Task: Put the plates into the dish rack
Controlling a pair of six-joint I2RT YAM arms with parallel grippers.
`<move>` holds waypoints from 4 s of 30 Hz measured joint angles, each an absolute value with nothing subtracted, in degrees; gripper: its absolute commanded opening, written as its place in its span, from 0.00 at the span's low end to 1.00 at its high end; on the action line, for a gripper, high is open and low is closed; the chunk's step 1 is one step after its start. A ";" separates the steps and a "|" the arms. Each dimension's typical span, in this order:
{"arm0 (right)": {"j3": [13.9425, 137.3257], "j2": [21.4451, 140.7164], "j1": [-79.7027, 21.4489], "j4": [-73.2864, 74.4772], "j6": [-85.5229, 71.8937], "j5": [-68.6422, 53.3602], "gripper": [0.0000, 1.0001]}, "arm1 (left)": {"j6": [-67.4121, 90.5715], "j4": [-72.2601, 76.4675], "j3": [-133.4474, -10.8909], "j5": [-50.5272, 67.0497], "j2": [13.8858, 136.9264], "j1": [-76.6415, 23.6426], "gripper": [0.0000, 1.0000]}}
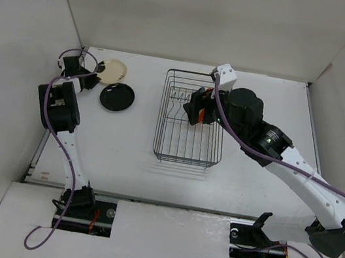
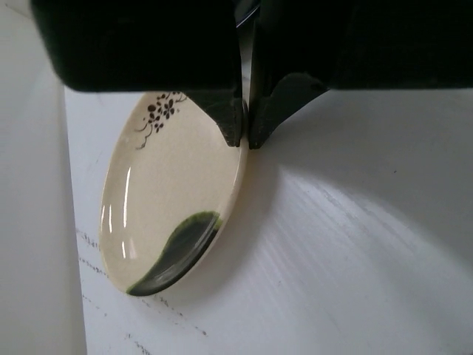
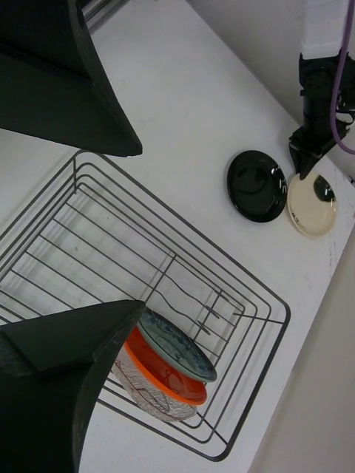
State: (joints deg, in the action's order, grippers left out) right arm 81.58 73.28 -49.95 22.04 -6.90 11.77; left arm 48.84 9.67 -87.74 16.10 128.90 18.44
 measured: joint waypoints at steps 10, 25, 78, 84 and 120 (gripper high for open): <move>81.58 77.21 -49.32 21.67 -7.42 11.90 0.83 | 49.15 11.11 -89.69 19.16 130.54 18.46 0.00; 82.91 82.52 -41.89 10.55 -8.58 -2.15 0.84 | 45.25 23.83 -76.36 24.60 103.13 13.85 0.00; 109.45 107.04 -44.31 34.39 -24.58 40.99 0.00 | 32.45 -23.90 -98.06 -16.53 90.80 -3.07 1.00; 109.45 109.95 -44.23 37.34 -26.22 44.51 0.00 | 33.06 -29.45 -97.97 -18.50 96.84 -1.37 1.00; 112.03 116.75 -43.55 35.66 -26.72 38.17 0.61 | 34.24 -26.63 -89.10 -11.40 106.02 3.38 0.44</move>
State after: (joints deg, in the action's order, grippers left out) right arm 112.03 116.75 -43.55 35.66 -26.72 38.17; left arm 34.24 -26.63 -89.10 -11.40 106.02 3.38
